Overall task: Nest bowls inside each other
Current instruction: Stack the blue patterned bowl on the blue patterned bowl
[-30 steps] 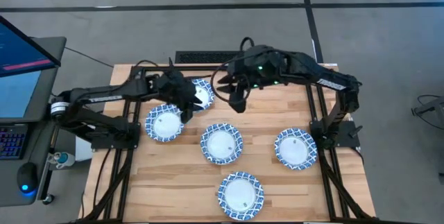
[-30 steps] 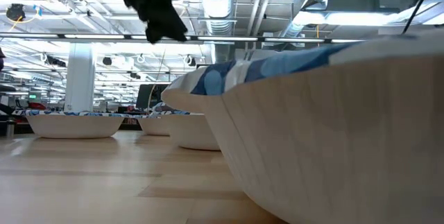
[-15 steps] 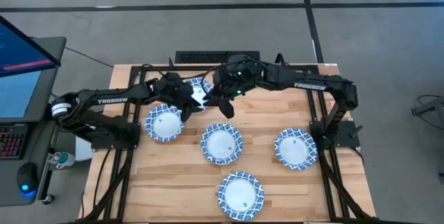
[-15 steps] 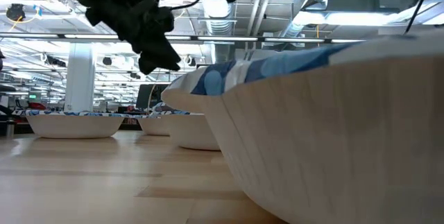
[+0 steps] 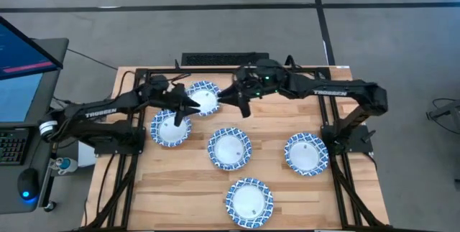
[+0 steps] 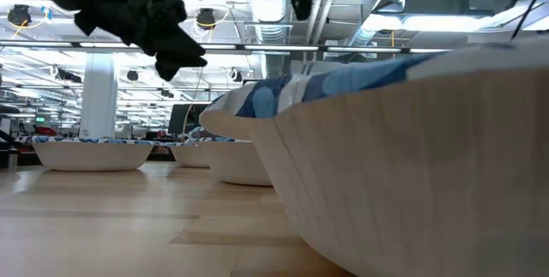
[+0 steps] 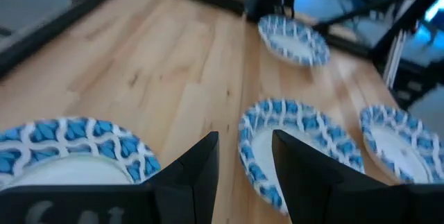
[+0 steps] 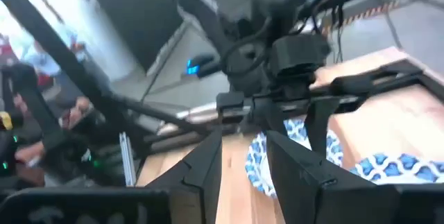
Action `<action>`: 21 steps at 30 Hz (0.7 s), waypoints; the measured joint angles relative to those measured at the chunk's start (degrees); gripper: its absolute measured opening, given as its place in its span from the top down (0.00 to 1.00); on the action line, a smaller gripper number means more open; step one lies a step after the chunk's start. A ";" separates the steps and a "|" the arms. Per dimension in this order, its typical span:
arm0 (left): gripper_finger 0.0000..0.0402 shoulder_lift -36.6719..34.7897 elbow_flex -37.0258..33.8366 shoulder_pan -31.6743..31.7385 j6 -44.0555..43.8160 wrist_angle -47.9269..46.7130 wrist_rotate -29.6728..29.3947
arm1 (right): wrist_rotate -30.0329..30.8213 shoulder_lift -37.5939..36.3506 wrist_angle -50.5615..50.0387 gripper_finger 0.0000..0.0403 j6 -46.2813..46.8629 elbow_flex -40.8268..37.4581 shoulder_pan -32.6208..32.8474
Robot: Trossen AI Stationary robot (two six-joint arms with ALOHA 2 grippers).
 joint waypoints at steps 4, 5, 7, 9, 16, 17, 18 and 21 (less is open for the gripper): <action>0.69 -1.68 -3.87 0.22 -1.45 2.13 -0.07 | 1.70 -3.74 -0.04 0.66 0.12 -5.82 0.04; 0.69 -1.68 -4.48 0.18 -1.45 1.99 -0.01 | 1.78 -4.39 0.21 0.66 -0.07 -7.28 0.14; 0.69 -0.95 -4.63 0.20 -1.03 2.07 -0.06 | 1.90 -5.10 1.41 0.65 -0.17 -10.27 0.53; 0.69 -0.22 -4.63 0.20 0.08 2.98 -0.07 | 1.91 -5.45 6.00 0.66 0.55 -13.84 0.89; 0.69 4.79 -4.60 0.91 0.09 5.39 -0.32 | 1.75 -5.53 30.72 0.66 7.18 -27.54 0.78; 0.69 5.84 -4.60 1.10 -0.28 5.85 -0.17 | 1.75 -5.53 32.85 0.66 7.97 -28.93 0.77; 0.69 6.75 -4.60 1.24 -0.58 6.38 -0.11 | 1.75 -5.53 33.89 0.66 8.24 -30.11 0.79; 0.69 9.59 -4.60 1.85 -1.80 8.62 -0.92 | 2.07 -5.50 33.44 0.66 8.53 -32.06 0.48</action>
